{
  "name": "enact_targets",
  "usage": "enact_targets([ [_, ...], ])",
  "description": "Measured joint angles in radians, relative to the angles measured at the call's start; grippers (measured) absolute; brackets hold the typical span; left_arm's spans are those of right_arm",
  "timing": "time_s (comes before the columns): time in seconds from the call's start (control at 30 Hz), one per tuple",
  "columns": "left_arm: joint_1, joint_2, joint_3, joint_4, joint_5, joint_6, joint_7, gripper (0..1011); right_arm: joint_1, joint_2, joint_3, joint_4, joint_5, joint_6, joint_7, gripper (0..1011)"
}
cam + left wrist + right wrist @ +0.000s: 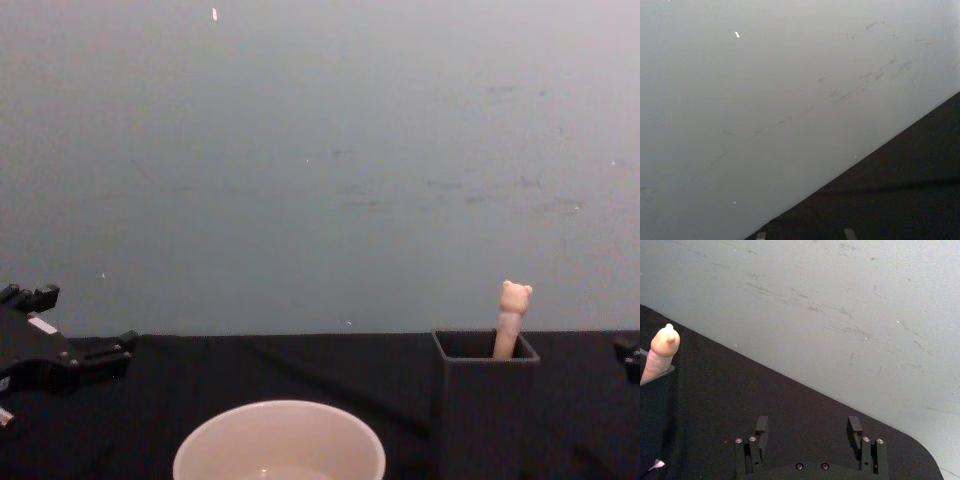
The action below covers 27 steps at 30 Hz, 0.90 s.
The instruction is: Pick up the stirring spoon with one hand, stir inside the cup, then place it back in its original position.
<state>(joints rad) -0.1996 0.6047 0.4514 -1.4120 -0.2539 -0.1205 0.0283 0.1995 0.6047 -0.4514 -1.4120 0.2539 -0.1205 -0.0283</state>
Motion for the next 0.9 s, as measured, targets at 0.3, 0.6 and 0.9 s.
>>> enact_targets([
  [0.3, 0.0, 0.0, 0.0, 0.0, 0.0, 0.0, 0.0, 1001, 0.0, 0.0, 0.0, 0.0, 0.0, 0.0, 0.0, 1002],
  [0.6, 0.0, 0.0, 0.0, 0.0, 0.0, 0.0, 0.0, 1001, 0.0, 0.0, 0.0, 0.0, 0.0, 0.0, 0.0, 1002],
  [0.9, 0.0, 0.0, 0.0, 0.0, 0.0, 0.0, 0.0, 1001, 0.0, 0.0, 0.0, 0.0, 0.0, 0.0, 0.0, 1002],
])
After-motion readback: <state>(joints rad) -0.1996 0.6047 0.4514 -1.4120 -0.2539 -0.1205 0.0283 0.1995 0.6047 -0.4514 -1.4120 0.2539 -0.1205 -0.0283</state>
